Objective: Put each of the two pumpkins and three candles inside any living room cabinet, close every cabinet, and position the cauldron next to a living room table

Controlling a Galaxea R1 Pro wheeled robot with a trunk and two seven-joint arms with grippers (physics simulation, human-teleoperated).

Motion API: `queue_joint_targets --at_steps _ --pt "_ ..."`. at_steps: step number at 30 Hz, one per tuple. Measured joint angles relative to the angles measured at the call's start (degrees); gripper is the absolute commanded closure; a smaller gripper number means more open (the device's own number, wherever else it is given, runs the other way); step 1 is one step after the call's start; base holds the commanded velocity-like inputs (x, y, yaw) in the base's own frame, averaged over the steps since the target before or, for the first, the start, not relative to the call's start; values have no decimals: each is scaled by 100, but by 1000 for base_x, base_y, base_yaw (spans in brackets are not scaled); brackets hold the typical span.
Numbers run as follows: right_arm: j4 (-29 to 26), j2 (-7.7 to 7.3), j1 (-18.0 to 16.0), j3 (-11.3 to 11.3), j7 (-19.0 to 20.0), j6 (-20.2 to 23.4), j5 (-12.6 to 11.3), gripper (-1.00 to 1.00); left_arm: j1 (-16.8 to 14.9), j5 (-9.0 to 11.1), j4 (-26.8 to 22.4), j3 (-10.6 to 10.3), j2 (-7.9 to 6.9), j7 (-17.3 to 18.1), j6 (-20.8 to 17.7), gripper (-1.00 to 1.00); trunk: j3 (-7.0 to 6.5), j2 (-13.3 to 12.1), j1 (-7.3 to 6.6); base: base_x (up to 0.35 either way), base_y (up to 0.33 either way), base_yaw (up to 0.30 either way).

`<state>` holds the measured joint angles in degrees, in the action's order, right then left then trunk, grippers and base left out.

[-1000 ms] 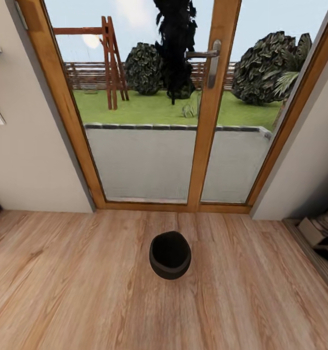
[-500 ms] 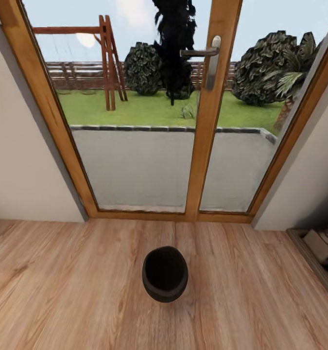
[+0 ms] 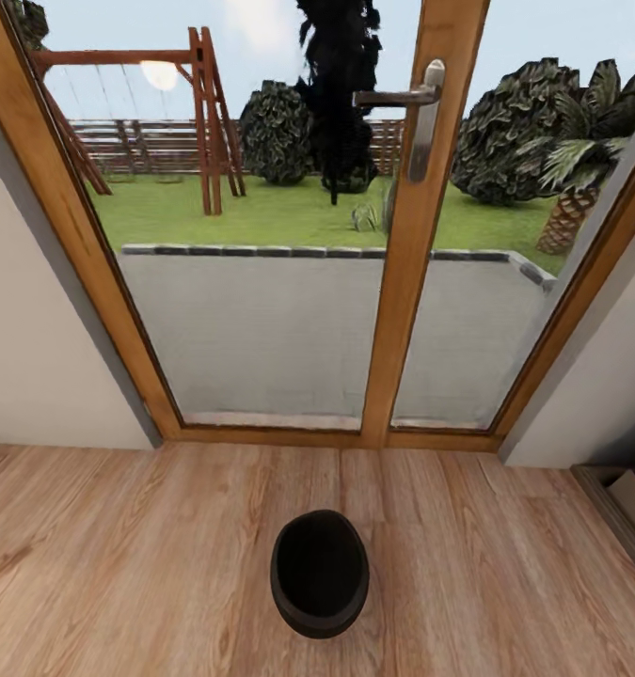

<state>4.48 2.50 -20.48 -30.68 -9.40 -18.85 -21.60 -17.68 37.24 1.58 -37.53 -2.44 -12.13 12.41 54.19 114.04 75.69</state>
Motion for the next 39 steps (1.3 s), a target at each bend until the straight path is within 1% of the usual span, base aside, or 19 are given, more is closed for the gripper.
queue_joint_targets --at_steps 4,6,7,9,10,12,13,14,15,17,18,21,22,26,30,33,35,37,39 --pt "-4 -20 5 4 2 0 3 -100 24 -6 -19 -1 51 9 11 -100 0 0 0 23 0 0" --pt "-7 -10 6 0 6 92 -15 -100 26 -9 -56 -7 98 101 28 -100 0 0 0 4 0 0" --pt "-12 2 6 -1 0 253 2 -100 21 -13 -71 -15 104 242 31 -100 0 0 0 1 0 0" --pt "-153 5 -36 3 -15 644 22 -100 -5 -11 -92 1 45 524 21 -100 0 0 0 0 0 0" --pt "-491 7 -139 -8 -63 1048 37 -100 -85 -10 -200 9 -18 679 -8 -100 -2 0 0 0 0 0" --pt "-806 -1 -299 2 -149 1470 29 -100 -292 -9 -392 11 -48 721 -77 -100 -1 0 0 0 0 0" --pt "-873 -4 -355 7 -180 1589 23 -100 -359 -5 -436 14 -54 726 -107 -100 -1 0 0 0 0 0" --pt "-981 -6 -466 7 -237 1819 18 -100 -486 -7 -500 12 -57 732 -181 -100 -2 0 0 0 0 0" --pt "-1066 -8 -589 12 -284 2023 12 -100 -622 -8 -542 13 -57 733 -277 -100 -2 0 0 0 0 0" --pt "-1173 -12 -820 22 -340 2270 -2 -100 -896 -8 -590 19 -46 726 -526 -100 -1 0 0 0 0 0" --pt "-1190 -10 -869 27 -348 2307 -8 -100 -974 -7 -598 21 -41 725 -594 -100 -1 0 0 0 0 0" --pt "-1249 1 -1120 33 -370 2442 -13 -100 -1420 -6 -661 31 -5 724 -920 -100 -1 0 0 0 0 0" --pt "-1262 4 -1252 35 -374 2473 -16 -100 -1596 -5 -708 36 28 730 -1008 -100 -2 0 0 0 0 0" --pt "-1299 3 -1527 41 -374 2548 -24 -100 -1881 -7 -931 40 166 726 -1099 -100 -1 0 0 0 0 0" --pt "-1463 -8 -1683 48 -370 2693 -37 -100 -2002 -18 -1287 43 209 712 -1197 -100 0 0 0 0 0 0" --pt "-1735 -11 -1722 51 -371 2810 -68 -100 -2043 -22 -1621 52 211 706 -1254 -100 0 0 0 0 0 0" --pt "-2091 -11 -1735 84 -376 2985 -86 -100 -2081 -24 -1903 65 210 704 -1274 -100 -1 0 0 0 0 0" --pt "-2333 -12 -1738 196 -377 3132 -93 -100 -2095 -20 -1998 89 219 704 -1279 -100 0 0 0 0 0 0" --pt "-2617 -21 -1740 462 -377 3397 -89 -100 -2156 -18 -2103 145 278 704 -1285 -100 -1 0 0 0 0 0"
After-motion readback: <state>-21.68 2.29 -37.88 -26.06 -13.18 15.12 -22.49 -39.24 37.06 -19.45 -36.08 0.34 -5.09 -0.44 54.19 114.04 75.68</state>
